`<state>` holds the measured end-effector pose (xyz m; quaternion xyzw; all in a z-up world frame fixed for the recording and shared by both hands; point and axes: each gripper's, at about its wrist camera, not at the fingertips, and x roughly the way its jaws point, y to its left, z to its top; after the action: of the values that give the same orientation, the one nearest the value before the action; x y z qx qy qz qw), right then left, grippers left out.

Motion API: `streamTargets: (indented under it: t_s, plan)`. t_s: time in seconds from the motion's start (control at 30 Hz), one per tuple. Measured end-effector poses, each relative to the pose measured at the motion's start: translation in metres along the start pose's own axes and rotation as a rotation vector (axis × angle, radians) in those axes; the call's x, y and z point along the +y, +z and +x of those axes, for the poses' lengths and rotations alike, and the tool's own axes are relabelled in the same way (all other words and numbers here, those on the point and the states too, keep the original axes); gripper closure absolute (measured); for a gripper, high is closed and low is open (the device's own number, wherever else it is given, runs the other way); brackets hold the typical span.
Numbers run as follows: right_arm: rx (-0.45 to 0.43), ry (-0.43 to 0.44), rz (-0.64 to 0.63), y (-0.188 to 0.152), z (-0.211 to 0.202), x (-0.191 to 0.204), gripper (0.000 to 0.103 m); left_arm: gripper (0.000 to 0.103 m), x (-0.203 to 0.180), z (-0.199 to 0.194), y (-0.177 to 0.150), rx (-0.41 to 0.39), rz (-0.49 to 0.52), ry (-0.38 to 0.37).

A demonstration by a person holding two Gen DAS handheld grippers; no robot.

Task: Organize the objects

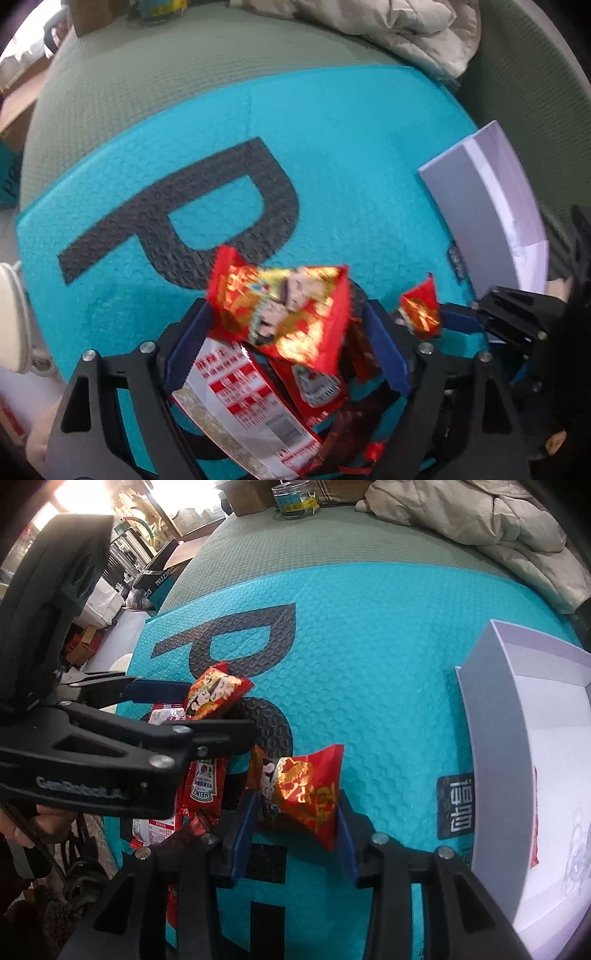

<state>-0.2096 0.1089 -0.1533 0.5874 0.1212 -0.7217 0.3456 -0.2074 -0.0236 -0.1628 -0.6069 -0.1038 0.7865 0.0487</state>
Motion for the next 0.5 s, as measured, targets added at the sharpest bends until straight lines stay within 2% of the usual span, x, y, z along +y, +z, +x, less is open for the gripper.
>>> streamTargets:
  t_s: [0.17,0.23,0.3,0.37,0.43,0.5]
  plan:
    - [0.0,0.006,-0.013,-0.001,0.001,0.004,0.049,0.024,0.0,0.0,-0.001,-0.034,0.006,0.027]
    - [0.004,0.009,-0.013,0.0,0.003,0.007,0.041,0.034,-0.003,-0.001,-0.004,-0.05,0.033,0.069]
    - [0.007,-0.004,-0.024,0.002,0.005,0.013,0.032,0.038,-0.002,-0.002,-0.008,-0.074,0.036,0.077]
    - [-0.001,-0.042,-0.038,0.004,0.007,0.019,0.03,0.045,0.006,-0.006,-0.012,-0.109,-0.006,0.061]
    - [-0.007,-0.078,-0.051,0.006,0.008,0.022,0.03,0.062,0.013,-0.008,-0.013,-0.12,-0.034,0.065]
    - [-0.017,-0.092,-0.035,0.007,0.009,0.022,0.03,0.067,0.02,-0.01,-0.013,-0.122,-0.053,0.053]
